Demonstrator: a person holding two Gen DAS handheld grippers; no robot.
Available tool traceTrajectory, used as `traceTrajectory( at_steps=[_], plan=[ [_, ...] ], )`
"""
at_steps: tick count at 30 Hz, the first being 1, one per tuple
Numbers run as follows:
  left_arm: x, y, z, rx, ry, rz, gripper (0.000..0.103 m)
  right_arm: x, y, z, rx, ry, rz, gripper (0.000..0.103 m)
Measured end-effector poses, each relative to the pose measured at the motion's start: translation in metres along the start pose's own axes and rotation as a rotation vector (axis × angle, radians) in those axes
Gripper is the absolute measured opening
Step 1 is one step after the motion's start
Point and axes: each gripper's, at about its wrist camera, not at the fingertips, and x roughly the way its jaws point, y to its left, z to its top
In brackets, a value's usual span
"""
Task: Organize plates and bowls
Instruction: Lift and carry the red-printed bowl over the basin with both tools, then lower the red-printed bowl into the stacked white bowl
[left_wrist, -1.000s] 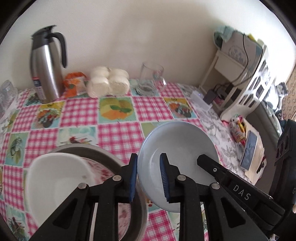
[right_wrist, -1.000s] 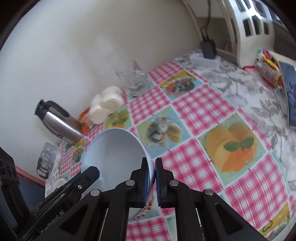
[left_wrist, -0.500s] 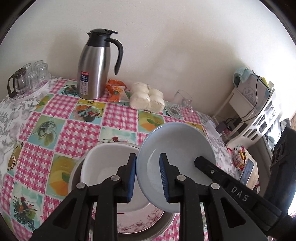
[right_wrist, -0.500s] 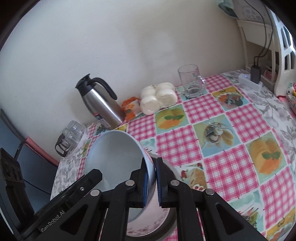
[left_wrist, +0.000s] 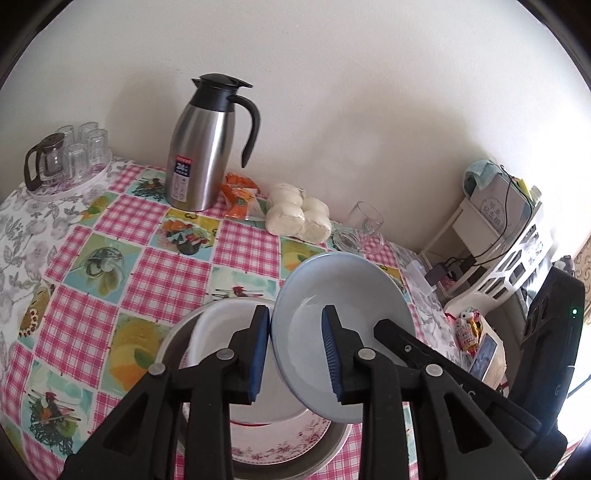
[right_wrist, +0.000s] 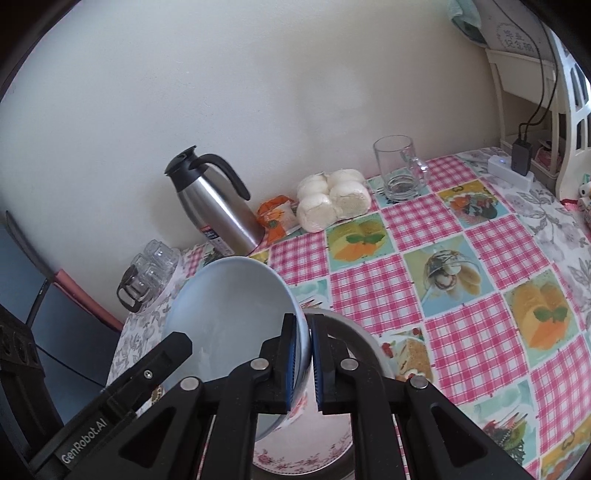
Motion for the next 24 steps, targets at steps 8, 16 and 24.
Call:
traceTrajectory(
  at_steps=[8,16,24],
  plan=[
    [-0.005,0.034,-0.005,-0.080,0.010,0.023,0.029,0.023,0.025,-0.015,-0.051,0.065,0.015,0.010],
    [0.012,0.057,-0.010,-0.138,0.067,0.024,0.030,0.044,0.035,-0.027,-0.091,0.110,-0.032,0.011],
    [0.018,0.069,-0.012,-0.181,0.083,-0.003,0.029,0.054,0.038,-0.029,-0.110,0.124,-0.050,0.012]
  ],
)
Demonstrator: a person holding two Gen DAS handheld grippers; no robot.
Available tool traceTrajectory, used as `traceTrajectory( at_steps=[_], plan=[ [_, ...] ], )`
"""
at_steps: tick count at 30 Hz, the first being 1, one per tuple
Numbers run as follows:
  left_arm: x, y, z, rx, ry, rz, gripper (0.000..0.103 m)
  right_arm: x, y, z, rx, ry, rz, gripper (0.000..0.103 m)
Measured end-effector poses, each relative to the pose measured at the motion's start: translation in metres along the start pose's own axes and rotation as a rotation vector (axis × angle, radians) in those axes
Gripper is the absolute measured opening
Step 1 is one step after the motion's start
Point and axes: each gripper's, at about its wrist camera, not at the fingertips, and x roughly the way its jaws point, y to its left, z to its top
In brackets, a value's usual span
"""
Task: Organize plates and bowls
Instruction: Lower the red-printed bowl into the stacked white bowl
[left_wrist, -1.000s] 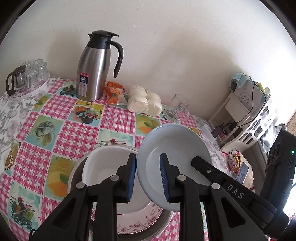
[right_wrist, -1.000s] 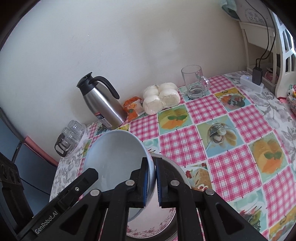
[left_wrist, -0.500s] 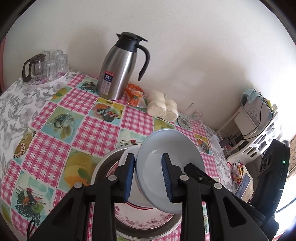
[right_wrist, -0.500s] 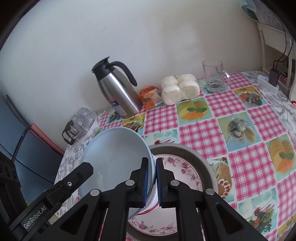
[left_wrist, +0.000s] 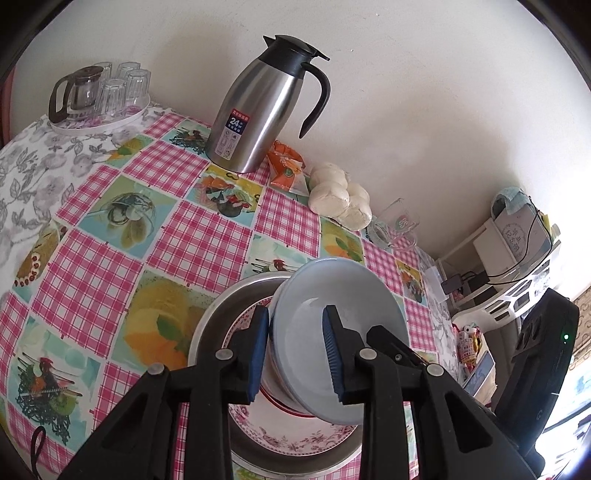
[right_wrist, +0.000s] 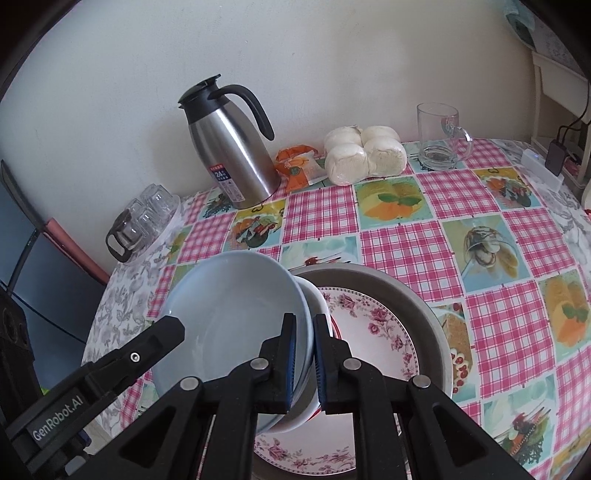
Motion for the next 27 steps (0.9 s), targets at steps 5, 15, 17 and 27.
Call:
traceTrajectory(
  at_steps=[5,15,17,27],
  plan=[
    [0.003,0.001,0.000,-0.007,0.008,-0.003,0.029,-0.001,0.001,0.002,-0.012,-0.007,0.000,0.012],
    [0.004,0.003,0.000,-0.017,0.015,-0.009,0.029,-0.009,-0.004,0.008,-0.009,-0.050,-0.021,0.017],
    [0.004,0.004,0.000,-0.025,0.013,-0.010,0.029,-0.013,-0.009,0.009,0.005,-0.060,-0.011,0.018],
    [0.003,0.006,0.001,-0.040,0.011,-0.015,0.029,-0.007,-0.020,0.008,0.045,-0.057,0.039,0.022]
  ],
)
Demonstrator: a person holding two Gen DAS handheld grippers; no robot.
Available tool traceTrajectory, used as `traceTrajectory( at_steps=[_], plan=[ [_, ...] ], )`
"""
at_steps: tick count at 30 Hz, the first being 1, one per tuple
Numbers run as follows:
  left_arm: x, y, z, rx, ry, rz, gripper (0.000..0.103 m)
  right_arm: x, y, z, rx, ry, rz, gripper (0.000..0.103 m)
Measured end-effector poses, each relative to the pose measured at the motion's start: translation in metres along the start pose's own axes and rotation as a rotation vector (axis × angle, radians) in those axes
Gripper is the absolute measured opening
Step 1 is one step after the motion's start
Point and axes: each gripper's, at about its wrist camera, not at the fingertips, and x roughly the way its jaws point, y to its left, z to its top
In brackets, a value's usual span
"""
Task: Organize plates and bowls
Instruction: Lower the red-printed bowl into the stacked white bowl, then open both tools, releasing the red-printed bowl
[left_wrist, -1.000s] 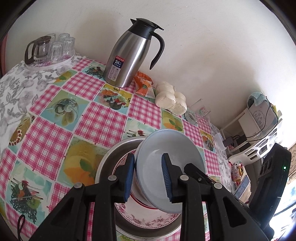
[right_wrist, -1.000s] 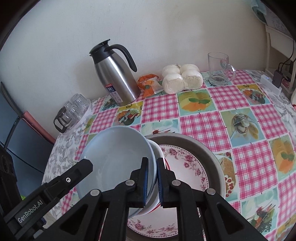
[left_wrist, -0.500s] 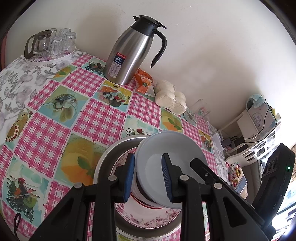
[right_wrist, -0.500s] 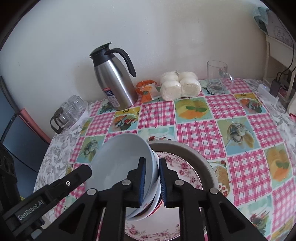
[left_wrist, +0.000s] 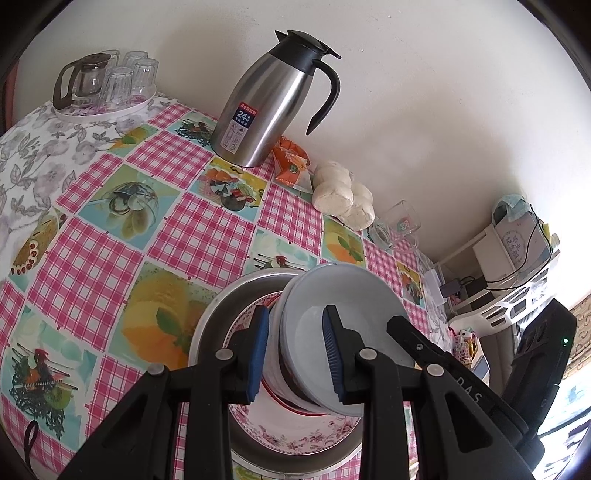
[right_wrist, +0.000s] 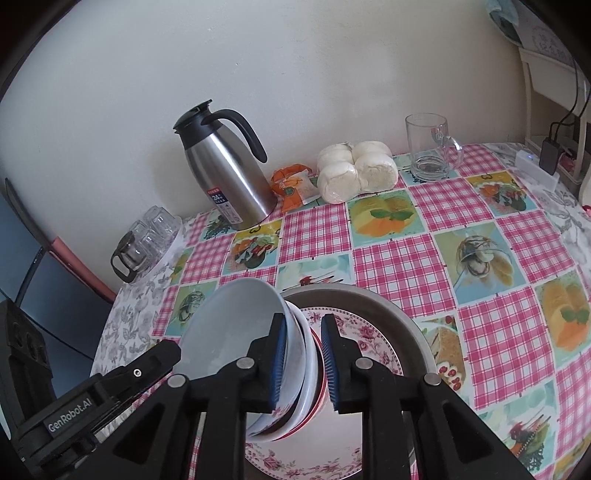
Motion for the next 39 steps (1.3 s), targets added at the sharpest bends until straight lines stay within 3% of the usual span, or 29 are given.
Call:
traceTrajectory(
  at_steps=[10,16,20,21,23,27,34,36,39],
  plan=[
    [-0.008,-0.002,-0.001,0.008,-0.024,0.008,0.030,0.011,-0.006,-0.006,0.006,0.031,0.022,0.022],
    [-0.026,-0.005,0.000,0.038,-0.086,0.057,0.033,-0.009,0.003,-0.004,-0.051,-0.012,0.019,0.022],
    [-0.034,-0.004,0.000,0.054,-0.120,0.126,0.053,-0.017,0.011,-0.006,-0.108,-0.026,-0.006,0.024],
    [-0.035,-0.003,0.000,0.055,-0.124,0.145,0.057,-0.018,0.013,-0.007,-0.119,-0.029,-0.012,0.028],
    [-0.037,0.000,0.000,0.053,-0.129,0.184,0.063,-0.020,0.017,-0.009,-0.136,-0.032,-0.028,0.053],
    [-0.032,0.009,-0.001,0.036,-0.110,0.251,0.085,-0.020,0.018,-0.012,-0.155,-0.029,-0.052,0.056],
    [-0.029,0.021,-0.006,0.018,-0.109,0.333,0.092,-0.021,0.013,-0.016,-0.158,-0.037,-0.088,0.074],
    [-0.032,0.023,-0.007,0.014,-0.122,0.342,0.101,-0.021,0.012,-0.017,-0.160,-0.039,-0.091,0.081],
    [-0.037,0.025,-0.009,0.019,-0.142,0.362,0.101,-0.024,0.011,-0.020,-0.162,-0.051,-0.085,0.098]
  ],
)
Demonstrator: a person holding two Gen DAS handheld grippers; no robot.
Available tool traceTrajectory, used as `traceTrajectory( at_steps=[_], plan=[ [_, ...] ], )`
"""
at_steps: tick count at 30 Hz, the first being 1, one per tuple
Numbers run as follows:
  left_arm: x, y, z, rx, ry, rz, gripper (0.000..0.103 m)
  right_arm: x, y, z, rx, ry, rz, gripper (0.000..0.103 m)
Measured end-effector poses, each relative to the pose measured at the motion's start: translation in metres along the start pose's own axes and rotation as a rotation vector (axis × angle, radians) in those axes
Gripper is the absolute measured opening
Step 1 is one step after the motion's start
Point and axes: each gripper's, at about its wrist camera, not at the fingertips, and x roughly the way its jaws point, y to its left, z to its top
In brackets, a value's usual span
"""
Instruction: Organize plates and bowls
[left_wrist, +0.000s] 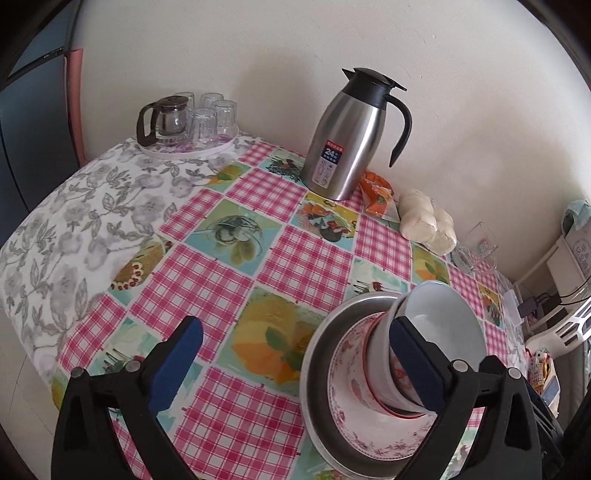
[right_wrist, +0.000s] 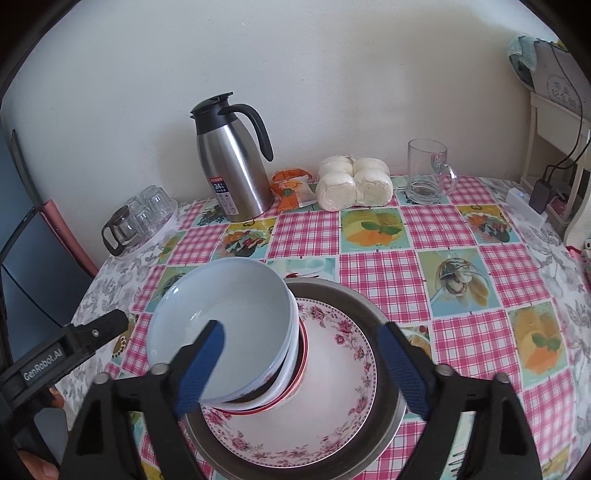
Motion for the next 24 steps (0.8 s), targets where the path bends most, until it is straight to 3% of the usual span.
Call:
traceTrajectory(
  at_steps=[1,11,17,24],
  plan=[
    [-0.001,0.001,-0.001,0.002,-0.002,0.006,0.101,-0.001,0.000,-0.001,0.001,-0.003,0.001,0.103],
    [-0.008,-0.005,-0.015,0.049,-0.010,0.041,0.101,-0.015,-0.007,-0.013,0.006,-0.034,-0.008,0.103],
    [-0.013,-0.006,-0.026,0.063,-0.006,0.022,0.101,-0.023,-0.008,-0.022,-0.004,-0.036,-0.009,0.103],
    [-0.014,-0.008,-0.042,0.106,0.014,0.079,0.101,-0.029,-0.013,-0.034,-0.018,-0.014,-0.005,0.103]
  ],
)
